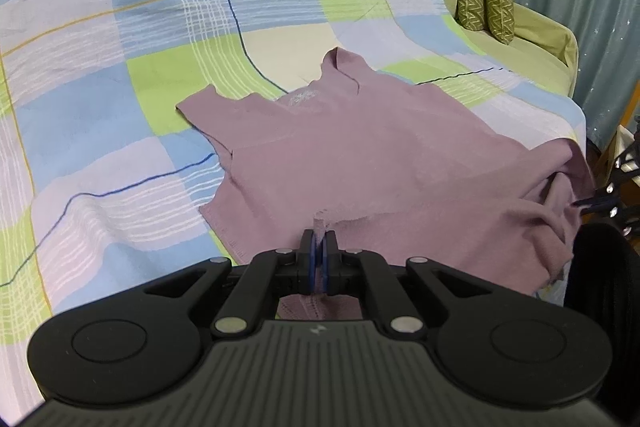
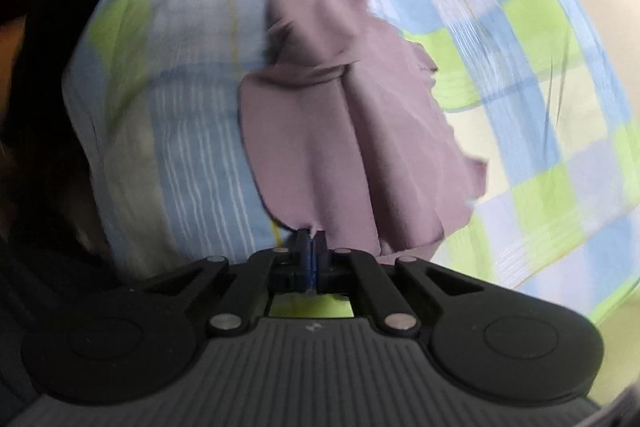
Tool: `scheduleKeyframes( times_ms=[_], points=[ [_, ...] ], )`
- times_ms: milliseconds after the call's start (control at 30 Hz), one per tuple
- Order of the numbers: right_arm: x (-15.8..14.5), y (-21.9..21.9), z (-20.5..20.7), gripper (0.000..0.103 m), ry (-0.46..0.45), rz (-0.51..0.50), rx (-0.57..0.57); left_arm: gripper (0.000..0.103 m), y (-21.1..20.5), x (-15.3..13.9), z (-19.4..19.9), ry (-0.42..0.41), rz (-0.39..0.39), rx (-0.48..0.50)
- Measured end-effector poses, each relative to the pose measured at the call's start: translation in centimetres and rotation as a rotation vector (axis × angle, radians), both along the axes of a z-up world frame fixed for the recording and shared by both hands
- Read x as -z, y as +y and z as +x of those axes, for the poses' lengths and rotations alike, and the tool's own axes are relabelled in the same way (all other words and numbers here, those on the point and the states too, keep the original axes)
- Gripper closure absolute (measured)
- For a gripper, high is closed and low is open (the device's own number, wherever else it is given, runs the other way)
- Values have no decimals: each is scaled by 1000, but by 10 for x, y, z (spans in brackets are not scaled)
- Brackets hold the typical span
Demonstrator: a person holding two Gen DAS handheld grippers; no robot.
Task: Fold clothes
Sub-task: 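Fold the sleeve across the shirt body with the right gripper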
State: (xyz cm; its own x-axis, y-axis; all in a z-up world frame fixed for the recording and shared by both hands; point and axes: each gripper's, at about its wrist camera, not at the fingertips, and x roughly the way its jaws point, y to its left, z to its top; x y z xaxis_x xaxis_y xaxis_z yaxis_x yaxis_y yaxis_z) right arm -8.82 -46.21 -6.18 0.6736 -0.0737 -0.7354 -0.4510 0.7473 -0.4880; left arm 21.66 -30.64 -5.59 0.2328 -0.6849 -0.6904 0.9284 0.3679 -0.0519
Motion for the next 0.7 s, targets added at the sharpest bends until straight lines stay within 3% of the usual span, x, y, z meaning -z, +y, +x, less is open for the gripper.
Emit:
scheduleKeyframes(
  times_ms=[33, 133, 267, 333, 467, 500, 600, 700],
  points=[
    [-19, -12, -2, 103, -34, 110, 52, 102, 1, -2, 0, -2, -3, 2],
    [-59, -52, -8, 103, -139, 310, 221, 102, 2, -5, 2, -2, -7, 5],
    [-65, -111, 1, 103, -187, 442, 485, 102, -5, 2, 6, 5, 3, 0],
    [-48, -126, 11, 103, -154, 466, 563, 102, -7, 7, 7, 11, 12, -2],
    [-18, -143, 22, 103, -90, 573, 616, 102, -7, 15, 13, 23, 25, -3],
    [-14, -146, 21, 98, -89, 597, 622, 102, -7, 16, 14, 28, 24, -3],
    [-11, -156, 6, 71, -135, 712, 644, 102, -7, 19, 18, 43, 21, -3],
    [-7, -161, -9, 69, -161, 741, 666, 102, -6, 22, 23, 57, 19, -3]
  ],
)
